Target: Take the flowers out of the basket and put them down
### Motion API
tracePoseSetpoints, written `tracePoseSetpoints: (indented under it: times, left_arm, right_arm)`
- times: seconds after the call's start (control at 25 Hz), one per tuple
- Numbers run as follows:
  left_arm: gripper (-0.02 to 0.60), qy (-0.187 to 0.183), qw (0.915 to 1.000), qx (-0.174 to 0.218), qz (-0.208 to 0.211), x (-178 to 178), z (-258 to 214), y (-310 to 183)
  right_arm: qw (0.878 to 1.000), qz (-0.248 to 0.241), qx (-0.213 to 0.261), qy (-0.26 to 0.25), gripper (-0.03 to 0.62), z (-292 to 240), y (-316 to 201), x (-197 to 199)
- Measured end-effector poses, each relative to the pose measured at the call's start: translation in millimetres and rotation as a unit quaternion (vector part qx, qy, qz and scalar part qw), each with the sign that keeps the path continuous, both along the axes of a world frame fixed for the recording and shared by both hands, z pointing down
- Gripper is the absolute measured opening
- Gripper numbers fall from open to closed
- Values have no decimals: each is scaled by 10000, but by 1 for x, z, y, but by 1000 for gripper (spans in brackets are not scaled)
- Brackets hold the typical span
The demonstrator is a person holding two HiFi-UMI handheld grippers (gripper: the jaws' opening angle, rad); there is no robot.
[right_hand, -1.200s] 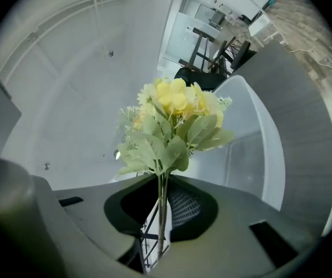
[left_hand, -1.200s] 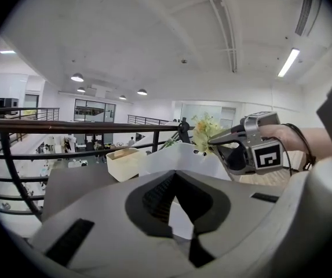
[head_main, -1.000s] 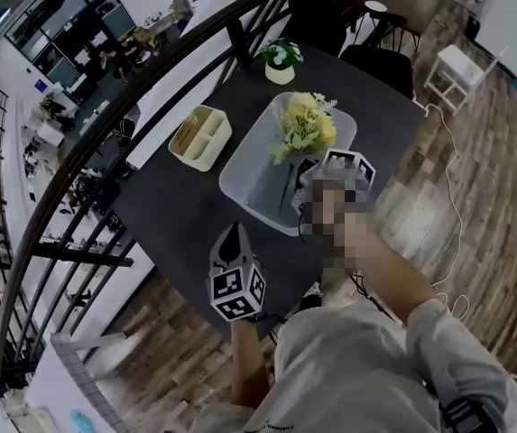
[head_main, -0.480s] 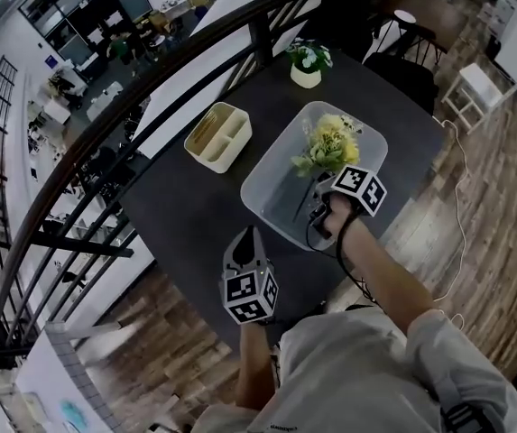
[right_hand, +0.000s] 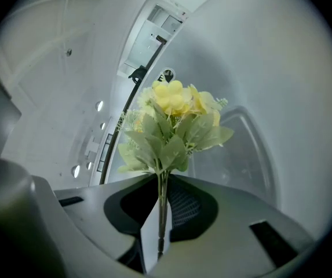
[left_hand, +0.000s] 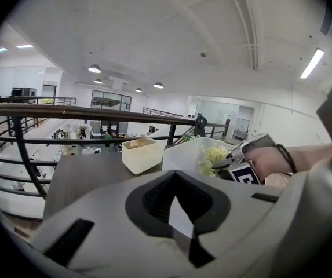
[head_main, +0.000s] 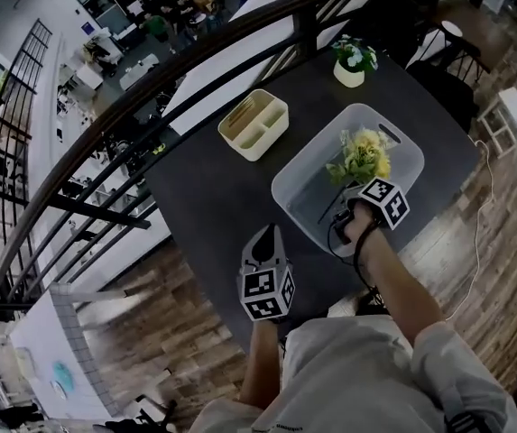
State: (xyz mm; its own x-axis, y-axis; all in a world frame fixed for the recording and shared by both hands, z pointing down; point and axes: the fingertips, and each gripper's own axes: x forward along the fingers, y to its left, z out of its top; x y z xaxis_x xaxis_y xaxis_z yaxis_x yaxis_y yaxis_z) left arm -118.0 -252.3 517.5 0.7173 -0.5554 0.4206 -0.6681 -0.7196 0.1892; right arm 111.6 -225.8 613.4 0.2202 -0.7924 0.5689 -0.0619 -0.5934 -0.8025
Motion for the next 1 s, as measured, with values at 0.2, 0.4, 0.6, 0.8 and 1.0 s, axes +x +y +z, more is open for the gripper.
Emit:
tracePoseSetpoints:
  times: [0.2, 0.4, 0.6, 0.8, 1.0]
  left_arm:
    - [23, -50, 9997, 136, -204, 2, -5, 1]
    - [23, -56, 9989, 199, -432, 5, -2, 1]
    - [23, -25, 9985, 357, -410, 20, -12, 3]
    - [23, -29, 9984, 383, -416, 27, -13, 2]
    - [23, -50, 9983, 387, -422, 24, -13, 2]
  right_arm:
    - [9997, 225, -104, 87, 75, 5, -1, 13]
    - [9993, 306, -10, -199, 77, 15, -7, 12]
    - [9973, 418, 437, -426, 133, 11, -15, 10]
    - [9964, 328, 486, -609, 210, 15, -20, 7]
    - [9961, 349, 557, -580, 210, 8, -23, 7]
